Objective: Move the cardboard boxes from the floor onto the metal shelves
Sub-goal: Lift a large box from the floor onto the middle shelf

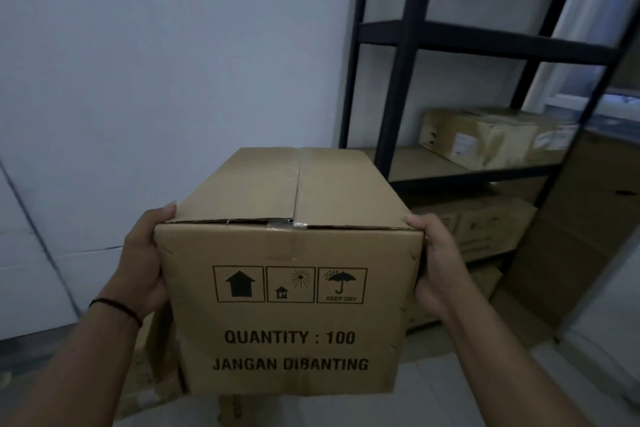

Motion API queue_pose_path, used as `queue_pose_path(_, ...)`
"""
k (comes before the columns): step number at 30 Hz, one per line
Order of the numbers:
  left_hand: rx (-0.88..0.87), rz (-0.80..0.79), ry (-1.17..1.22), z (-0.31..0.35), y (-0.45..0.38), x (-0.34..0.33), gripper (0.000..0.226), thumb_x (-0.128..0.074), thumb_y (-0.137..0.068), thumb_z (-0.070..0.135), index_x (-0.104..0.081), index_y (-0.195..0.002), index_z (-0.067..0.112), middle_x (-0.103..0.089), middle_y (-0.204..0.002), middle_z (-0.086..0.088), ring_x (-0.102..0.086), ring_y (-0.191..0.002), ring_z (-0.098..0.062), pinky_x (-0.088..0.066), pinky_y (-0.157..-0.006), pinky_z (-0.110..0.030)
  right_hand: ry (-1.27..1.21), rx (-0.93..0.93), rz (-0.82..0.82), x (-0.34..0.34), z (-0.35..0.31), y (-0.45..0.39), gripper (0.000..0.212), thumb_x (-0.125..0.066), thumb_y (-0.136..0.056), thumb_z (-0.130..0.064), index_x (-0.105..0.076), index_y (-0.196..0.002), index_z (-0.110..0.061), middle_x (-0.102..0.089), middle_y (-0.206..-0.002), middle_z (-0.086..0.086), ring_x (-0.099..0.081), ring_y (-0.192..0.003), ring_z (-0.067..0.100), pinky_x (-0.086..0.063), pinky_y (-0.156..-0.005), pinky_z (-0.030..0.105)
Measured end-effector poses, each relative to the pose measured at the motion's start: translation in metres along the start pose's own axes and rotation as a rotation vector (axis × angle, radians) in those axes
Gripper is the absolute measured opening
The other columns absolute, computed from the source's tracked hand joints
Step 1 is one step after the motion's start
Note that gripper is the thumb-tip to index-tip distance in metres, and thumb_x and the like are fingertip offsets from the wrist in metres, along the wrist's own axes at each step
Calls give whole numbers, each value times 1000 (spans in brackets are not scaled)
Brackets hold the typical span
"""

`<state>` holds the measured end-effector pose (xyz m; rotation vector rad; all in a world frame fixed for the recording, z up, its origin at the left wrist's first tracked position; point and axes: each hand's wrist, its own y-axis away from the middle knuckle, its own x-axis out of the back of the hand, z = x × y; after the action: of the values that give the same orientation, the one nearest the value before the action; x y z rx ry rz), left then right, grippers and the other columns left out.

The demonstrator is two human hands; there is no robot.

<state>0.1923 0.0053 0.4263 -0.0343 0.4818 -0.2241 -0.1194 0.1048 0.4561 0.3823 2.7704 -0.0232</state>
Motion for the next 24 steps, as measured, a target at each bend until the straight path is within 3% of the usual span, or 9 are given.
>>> queue_pose_path(8, 61, -147, -35, -8, 35, -54, 40, -42, -92, 41, -69, -99, 12, -69, -86, -13, -67, -71, -26, -56, -60, -34, -52, 52, 160, 46, -20, 87, 37, -46, -90, -31, -66, -113, -10, -71, -85, 10, -66, -75, 23, -49, -68, 35)
queue_pose_path(18, 137, -323, -32, -4, 45, -113, 51, -40, -95, 40, -78, -68, 18, -71, -69, -5, -67, -60, -18, -55, -52, -25, -1, 190, 427, 62, -41, 158, 41, -42, -89, -32, -68, -109, -7, -68, -87, 10, -62, -79, 25, -47, -68, 34)
queue_pose_path(24, 179, -455, -4, -1, 55, -151, 44, -42, -95, 39, -73, -74, 15, -70, -65, -5, -66, -56, -18, -54, -48, -24, 15, 279, 559, 70, -55, 208, 40, -43, -88, -36, -68, -104, -10, -68, -84, 10, -63, -74, 25, -48, -68, 35)
